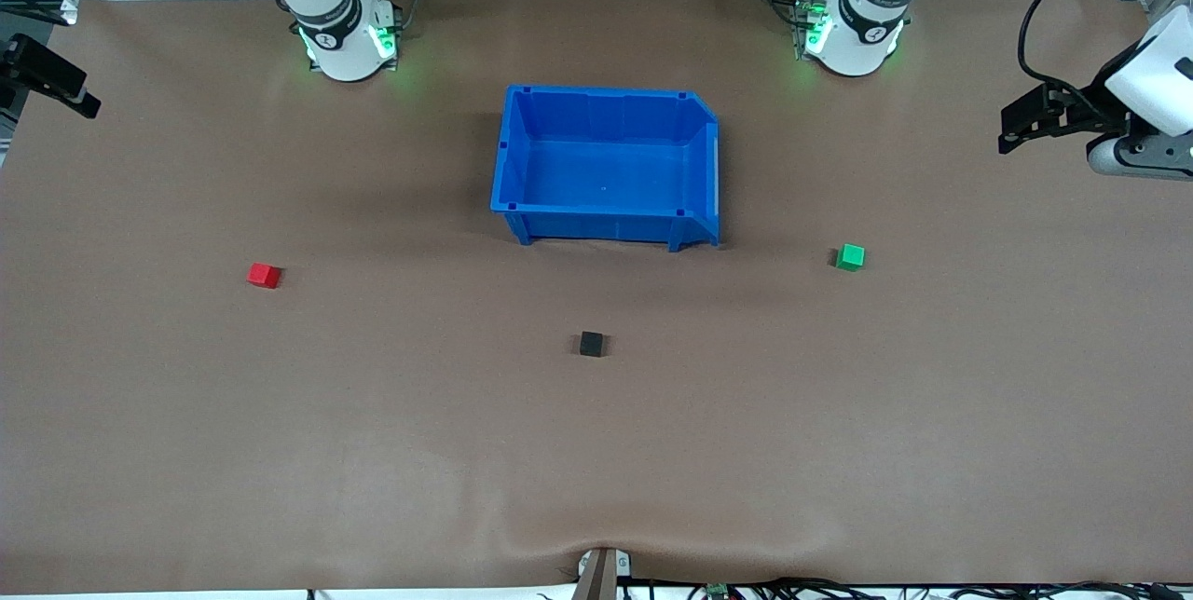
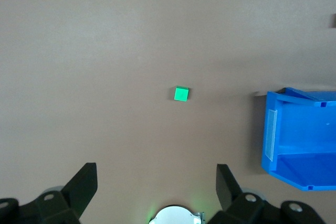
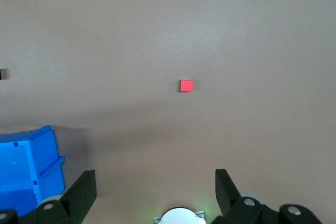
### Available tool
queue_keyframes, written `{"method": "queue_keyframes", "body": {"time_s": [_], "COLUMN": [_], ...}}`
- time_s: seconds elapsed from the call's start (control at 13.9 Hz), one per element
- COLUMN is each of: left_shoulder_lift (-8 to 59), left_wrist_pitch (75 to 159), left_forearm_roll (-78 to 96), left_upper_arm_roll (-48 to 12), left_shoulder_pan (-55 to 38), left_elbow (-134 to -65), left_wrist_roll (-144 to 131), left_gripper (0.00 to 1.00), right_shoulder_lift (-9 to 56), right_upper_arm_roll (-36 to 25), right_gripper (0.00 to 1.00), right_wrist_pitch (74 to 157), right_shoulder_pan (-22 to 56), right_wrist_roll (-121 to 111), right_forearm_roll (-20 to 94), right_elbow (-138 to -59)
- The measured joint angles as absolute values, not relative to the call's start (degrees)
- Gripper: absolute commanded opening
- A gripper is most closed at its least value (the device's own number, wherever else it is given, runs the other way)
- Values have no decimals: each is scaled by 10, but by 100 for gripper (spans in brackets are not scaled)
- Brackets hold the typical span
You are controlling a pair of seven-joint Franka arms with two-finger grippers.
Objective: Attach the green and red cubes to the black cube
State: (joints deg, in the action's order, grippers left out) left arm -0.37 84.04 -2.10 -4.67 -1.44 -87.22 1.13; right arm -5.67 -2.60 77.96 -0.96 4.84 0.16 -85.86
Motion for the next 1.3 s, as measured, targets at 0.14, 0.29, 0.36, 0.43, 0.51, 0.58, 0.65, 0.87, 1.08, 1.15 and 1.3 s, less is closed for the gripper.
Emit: {"method": "queue_keyframes", "body": {"time_s": [0.14, 0.29, 0.36, 0.43, 0.51, 0.58, 0.65, 0.87, 1.08, 1.15, 1.3], "left_shoulder_lift": [-4, -4, -4, -4, -4, -4, -4, -4, 0, 4, 19], "left_wrist_pitch": [840, 840, 840, 840, 840, 840, 840, 830, 825, 824, 824], "left_forearm_roll": [-21, -21, -21, -21, -21, -21, -21, -21, -21, -21, -21], "left_upper_arm_roll": [-47, -47, -47, -47, -47, -47, -47, -44, -41, -43, -48], "left_shoulder_pan": [-15, -15, -15, -15, -15, -15, -15, -14, -13, -15, -18], "left_elbow": [-873, -875, -876, -876, -876, -876, -877, -877, -878, -879, -885], "left_wrist_roll": [11, 11, 11, 11, 11, 11, 11, 11, 7, -7, -45], "left_gripper": [100, 100, 100, 100, 100, 100, 100, 100, 100, 100, 100], "right_shoulder_lift": [-57, -57, -56, -54, -50, -42, -28, 12, 53, 64, 81], "right_upper_arm_roll": [-26, -26, -26, -26, -26, -26, -26, -27, -27, -27, -27], "right_gripper": [100, 100, 100, 100, 100, 100, 100, 100, 100, 100, 100], "right_wrist_pitch": [780, 781, 785, 792, 799, 803, 807, 819, 825, 829, 826], "right_shoulder_pan": [-10, -10, -10, -10, -10, -10, -10, -10, -10, -10, -10], "right_wrist_roll": [48, 48, 48, 48, 48, 49, 49, 49, 49, 49, 49], "right_forearm_roll": [2, 2, 2, 2, 1, 0, -4, -15, -49, -51, -51], "right_elbow": [-859, -859, -860, -861, -863, -865, -866, -862, -845, -841, -840]}}
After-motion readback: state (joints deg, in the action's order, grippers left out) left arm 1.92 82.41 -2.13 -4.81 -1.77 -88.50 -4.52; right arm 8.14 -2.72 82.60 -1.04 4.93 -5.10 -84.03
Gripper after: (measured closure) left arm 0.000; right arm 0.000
